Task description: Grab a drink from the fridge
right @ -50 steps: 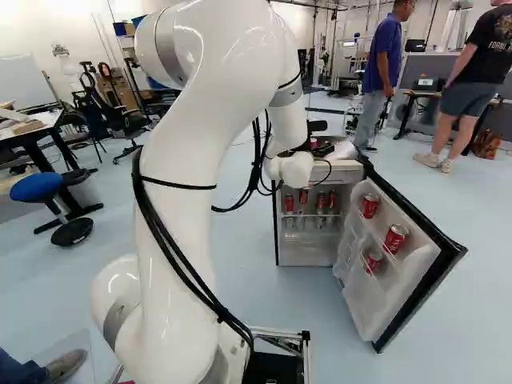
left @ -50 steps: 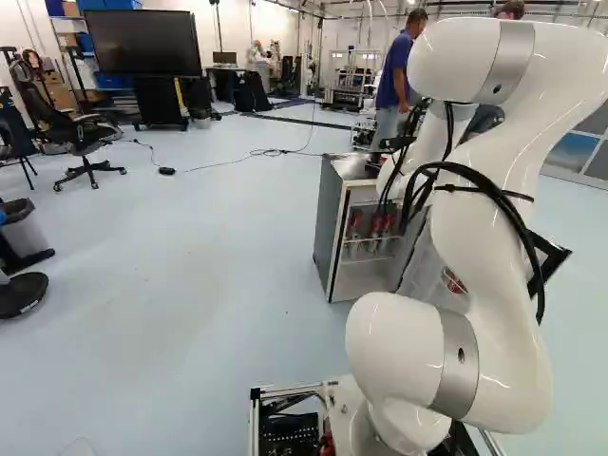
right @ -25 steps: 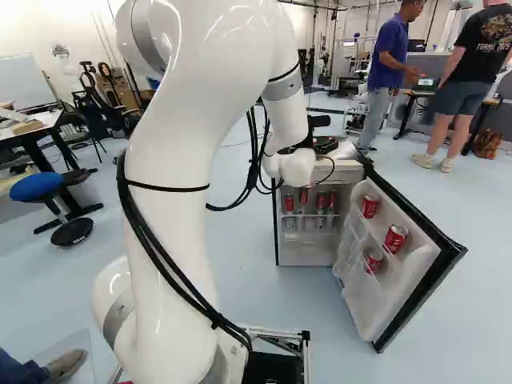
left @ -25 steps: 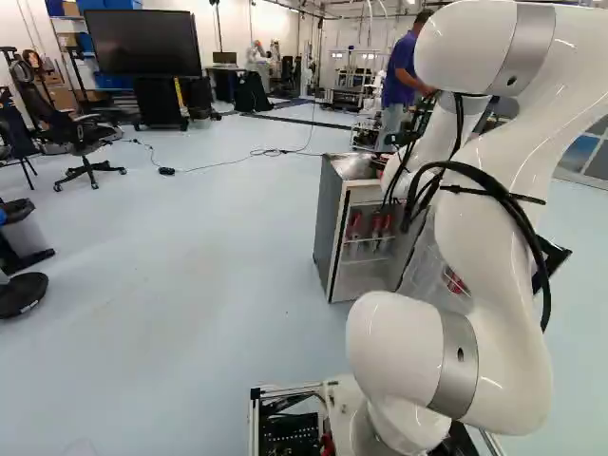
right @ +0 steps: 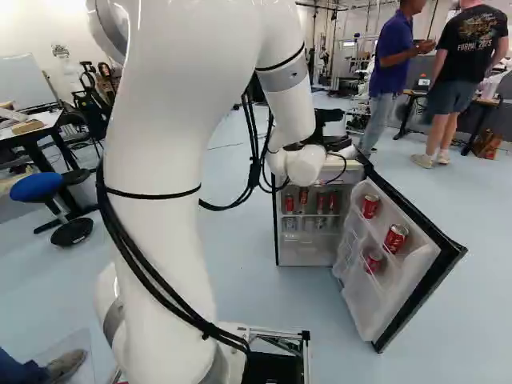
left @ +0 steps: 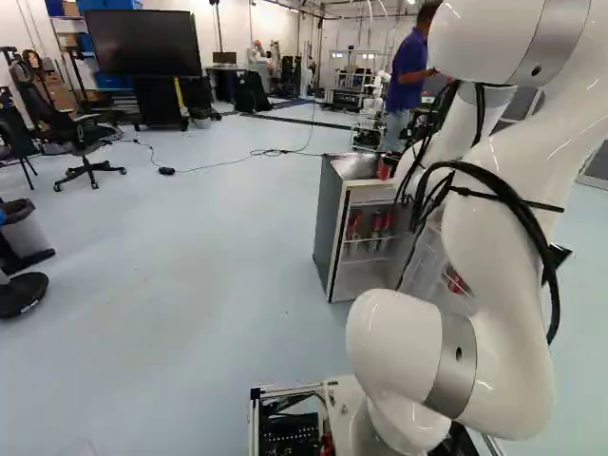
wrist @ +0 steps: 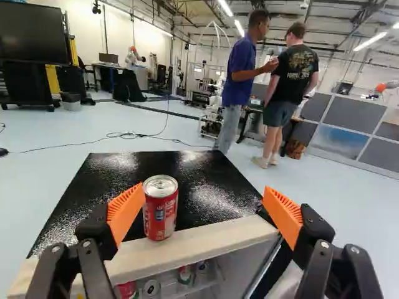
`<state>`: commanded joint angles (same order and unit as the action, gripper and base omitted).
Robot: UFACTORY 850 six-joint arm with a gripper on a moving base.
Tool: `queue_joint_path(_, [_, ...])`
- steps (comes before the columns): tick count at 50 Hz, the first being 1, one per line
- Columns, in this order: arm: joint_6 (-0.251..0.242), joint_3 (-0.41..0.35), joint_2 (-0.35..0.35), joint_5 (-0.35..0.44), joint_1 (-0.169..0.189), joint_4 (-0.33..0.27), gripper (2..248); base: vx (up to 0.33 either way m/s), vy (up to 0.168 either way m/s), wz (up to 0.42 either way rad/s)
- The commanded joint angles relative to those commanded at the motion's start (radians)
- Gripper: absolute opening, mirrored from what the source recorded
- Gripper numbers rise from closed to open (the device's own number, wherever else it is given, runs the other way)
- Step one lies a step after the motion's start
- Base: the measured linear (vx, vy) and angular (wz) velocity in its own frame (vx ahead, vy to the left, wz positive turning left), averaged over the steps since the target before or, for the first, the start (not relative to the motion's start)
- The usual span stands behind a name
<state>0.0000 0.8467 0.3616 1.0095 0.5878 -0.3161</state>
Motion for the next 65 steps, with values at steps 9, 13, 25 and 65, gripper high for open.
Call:
queue_joint_path(9, [0.000,-0.004,-0.022,-0.064,0.028,0.003,247,0.000,0.000,0.000])
queue_joint_path(13, [0.000,-0.005,-0.031,-0.095,0.040,0.004,247,0.000,0.000,0.000])
queue_joint_path(25, [0.000,-0.005,-0.055,-0.170,0.077,0.015,247,0.000,0.000,0.000])
queue_joint_path(65, [0.000,0.031,-0.105,-0.393,0.199,0.294,247,0.000,0.000,0.000])
